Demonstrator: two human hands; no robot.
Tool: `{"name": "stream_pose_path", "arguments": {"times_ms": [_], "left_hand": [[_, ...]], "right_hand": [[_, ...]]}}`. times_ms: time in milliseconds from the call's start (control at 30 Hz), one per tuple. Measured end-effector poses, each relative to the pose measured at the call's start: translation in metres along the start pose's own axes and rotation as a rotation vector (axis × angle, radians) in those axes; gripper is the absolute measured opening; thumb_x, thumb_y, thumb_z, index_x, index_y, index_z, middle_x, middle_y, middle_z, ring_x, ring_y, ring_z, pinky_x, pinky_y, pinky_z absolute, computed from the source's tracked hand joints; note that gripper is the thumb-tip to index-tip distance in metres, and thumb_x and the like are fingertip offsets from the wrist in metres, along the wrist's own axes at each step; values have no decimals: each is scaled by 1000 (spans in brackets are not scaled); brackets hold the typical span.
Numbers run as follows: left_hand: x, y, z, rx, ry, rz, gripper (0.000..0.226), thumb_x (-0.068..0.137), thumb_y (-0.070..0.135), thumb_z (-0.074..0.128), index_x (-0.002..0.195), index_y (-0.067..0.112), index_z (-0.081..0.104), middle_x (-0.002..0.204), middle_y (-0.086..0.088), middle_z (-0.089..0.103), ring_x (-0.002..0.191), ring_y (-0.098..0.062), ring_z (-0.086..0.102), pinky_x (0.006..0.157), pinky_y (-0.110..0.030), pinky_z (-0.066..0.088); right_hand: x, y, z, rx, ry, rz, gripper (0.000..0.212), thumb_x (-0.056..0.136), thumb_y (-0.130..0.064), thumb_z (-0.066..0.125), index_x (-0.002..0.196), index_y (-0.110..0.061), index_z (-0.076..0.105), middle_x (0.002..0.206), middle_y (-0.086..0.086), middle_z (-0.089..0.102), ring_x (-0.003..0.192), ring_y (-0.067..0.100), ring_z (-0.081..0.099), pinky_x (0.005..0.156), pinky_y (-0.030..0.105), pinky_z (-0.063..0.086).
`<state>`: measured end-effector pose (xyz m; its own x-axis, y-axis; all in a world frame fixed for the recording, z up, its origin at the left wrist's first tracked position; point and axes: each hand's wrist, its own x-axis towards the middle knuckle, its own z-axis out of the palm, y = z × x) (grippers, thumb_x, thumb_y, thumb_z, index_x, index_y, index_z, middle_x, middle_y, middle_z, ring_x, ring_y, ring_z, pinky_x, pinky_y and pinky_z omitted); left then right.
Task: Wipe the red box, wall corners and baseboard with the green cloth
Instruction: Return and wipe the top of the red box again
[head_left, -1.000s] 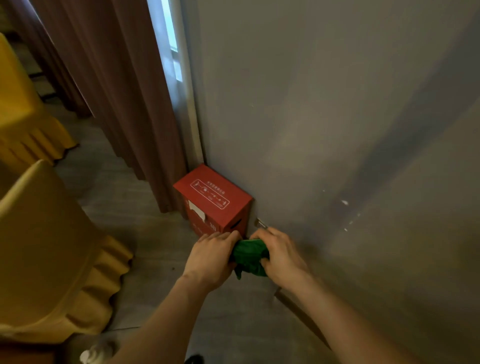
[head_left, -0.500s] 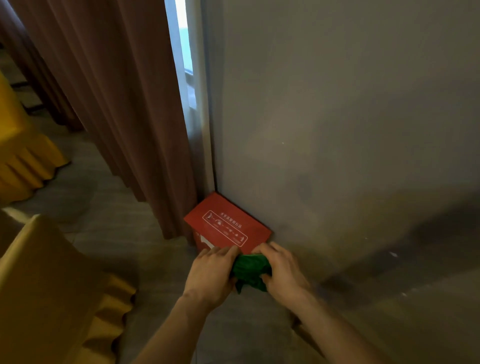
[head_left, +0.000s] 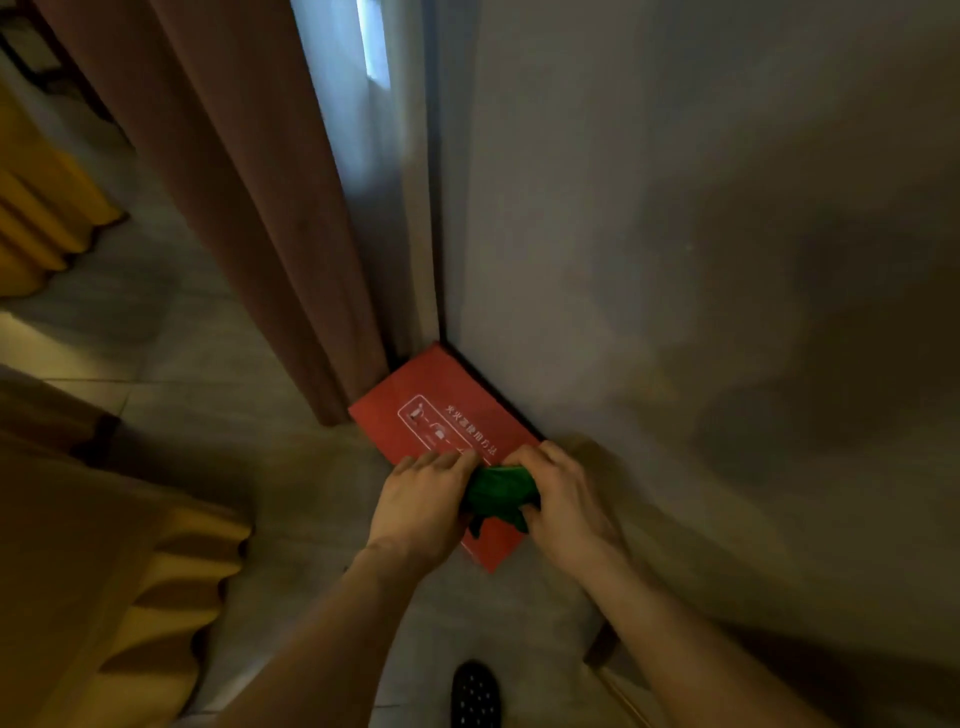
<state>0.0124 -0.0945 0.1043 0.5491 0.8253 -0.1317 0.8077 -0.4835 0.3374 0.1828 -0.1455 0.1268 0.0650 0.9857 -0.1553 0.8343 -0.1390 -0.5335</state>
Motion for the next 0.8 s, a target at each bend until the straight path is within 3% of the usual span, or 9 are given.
{"name": "stream_pose_path", "arguments": {"times_ms": [167,333,433,533,667,800], "left_hand": [[46,-21,43,16,-8,-45,49,84,38,72,127,31,50,123,5,63,115,-24,57,94,-38,40],[64,-39,84,43,2,-100,61,86,28,68,142,29,44,140,3,53,129,-23,48,107,-38,35],[62,-46,105,-13,-61,-108,81,88,27,66,157,32,23,160,3,34,148,-22,28,122,-39,16],[56,-51,124,-40,-194,-94,94,94,42,61,160,33,-6,170,3,-2,156,-20,-3,122,-40,-6],[51,-50,137,1,-288,-109,98,97,61,47,155,29,-25,165,2,-26,153,-23,-21,126,-46,-9],[51,-46,136,-6,-317,-130,98,97,64,46,156,28,-23,167,1,-22,154,-23,-19,127,-45,-5]], "right_hand": [[52,41,35,1,-26,0,51,64,5,77,105,-23,64,108,3,61,97,26,61,81,40,53],[72,71,73,-69,-96,15,56,74,-8,76,122,-29,58,124,0,53,114,24,54,93,42,51],[68,90,93,-138,-224,7,69,84,-24,72,144,-37,39,149,-1,34,137,23,32,108,39,42],[64,100,103,-229,-324,-14,84,90,-39,64,153,-43,8,164,-1,4,149,25,4,115,46,33],[61,105,110,-315,-370,-54,95,89,-53,59,150,-46,-15,165,3,-9,150,29,-10,120,51,19],[59,103,112,-321,-357,-53,93,88,-52,59,152,-43,-9,165,6,-4,150,30,-6,120,53,16]]}}
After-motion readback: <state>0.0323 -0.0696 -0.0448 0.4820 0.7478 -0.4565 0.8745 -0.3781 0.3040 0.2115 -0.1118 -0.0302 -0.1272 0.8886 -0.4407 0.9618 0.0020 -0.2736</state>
